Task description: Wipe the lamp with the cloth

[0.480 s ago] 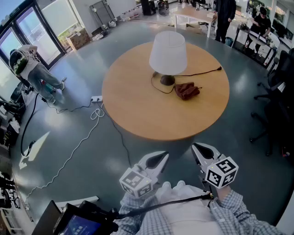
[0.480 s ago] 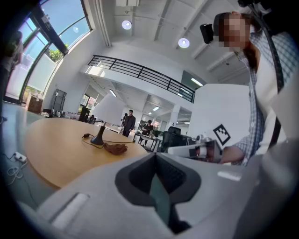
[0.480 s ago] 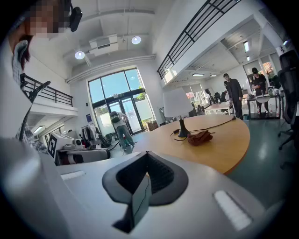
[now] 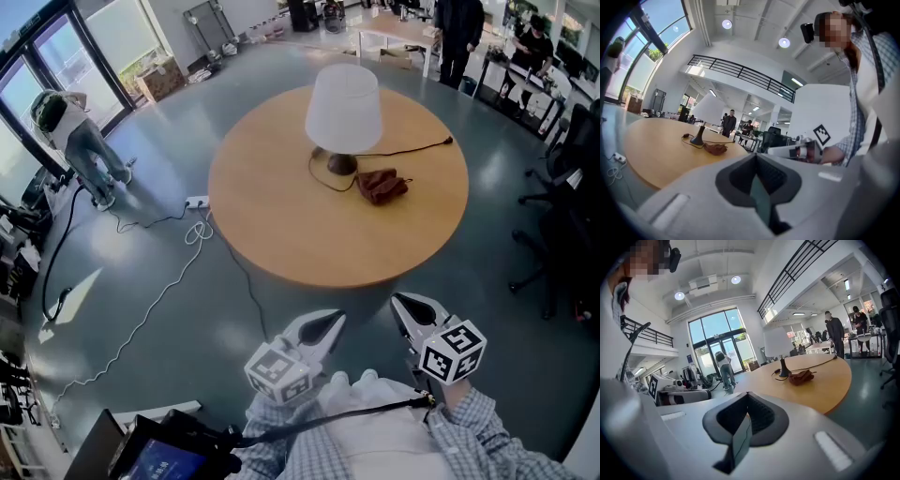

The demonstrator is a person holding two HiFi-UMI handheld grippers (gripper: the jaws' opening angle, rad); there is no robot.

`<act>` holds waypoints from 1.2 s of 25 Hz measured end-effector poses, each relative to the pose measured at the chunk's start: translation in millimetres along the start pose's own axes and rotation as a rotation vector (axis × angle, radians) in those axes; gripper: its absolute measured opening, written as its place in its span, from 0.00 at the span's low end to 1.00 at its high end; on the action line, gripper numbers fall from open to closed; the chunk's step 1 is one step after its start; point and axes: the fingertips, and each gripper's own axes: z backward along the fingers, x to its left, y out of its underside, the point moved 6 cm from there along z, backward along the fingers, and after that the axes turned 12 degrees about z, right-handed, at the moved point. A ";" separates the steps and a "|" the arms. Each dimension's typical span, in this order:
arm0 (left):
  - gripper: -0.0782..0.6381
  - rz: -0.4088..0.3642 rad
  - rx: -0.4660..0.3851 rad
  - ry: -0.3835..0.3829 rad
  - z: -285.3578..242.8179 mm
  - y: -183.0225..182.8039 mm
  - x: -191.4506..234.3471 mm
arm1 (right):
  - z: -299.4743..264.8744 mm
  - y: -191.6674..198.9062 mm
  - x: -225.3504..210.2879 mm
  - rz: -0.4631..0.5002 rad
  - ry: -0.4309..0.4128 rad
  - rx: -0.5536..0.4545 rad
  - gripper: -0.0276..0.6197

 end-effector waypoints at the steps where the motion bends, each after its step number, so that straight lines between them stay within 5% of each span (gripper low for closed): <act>1: 0.12 0.001 0.000 0.000 0.1 0.2 -0.1 | 0.2 -0.3 0.2 0.001 -0.001 0.000 0.05; 30: 0.12 -0.002 -0.039 -0.092 -1.8 -1.4 -17.1 | 26.3 12.6 -33.8 -0.068 0.042 -0.005 0.05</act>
